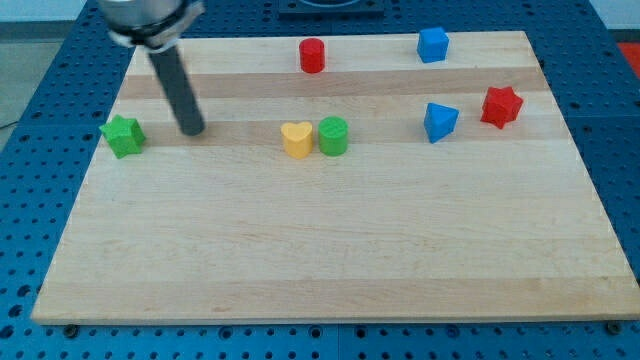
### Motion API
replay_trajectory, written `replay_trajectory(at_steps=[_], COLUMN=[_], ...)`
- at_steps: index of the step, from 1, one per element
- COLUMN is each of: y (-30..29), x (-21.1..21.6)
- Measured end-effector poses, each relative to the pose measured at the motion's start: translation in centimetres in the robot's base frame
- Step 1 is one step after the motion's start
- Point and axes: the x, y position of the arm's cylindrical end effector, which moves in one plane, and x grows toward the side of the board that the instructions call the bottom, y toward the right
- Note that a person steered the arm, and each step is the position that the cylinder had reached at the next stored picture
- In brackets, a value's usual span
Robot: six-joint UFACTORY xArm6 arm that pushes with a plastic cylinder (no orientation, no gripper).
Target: Move the yellow heart down and right a bit
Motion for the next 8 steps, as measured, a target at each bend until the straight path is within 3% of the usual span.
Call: replay_trajectory(at_steps=[2,3,7,8], y=[1.4,4.8,36.5,36.7], x=[-0.6,-3.0,-8.0,-7.6])
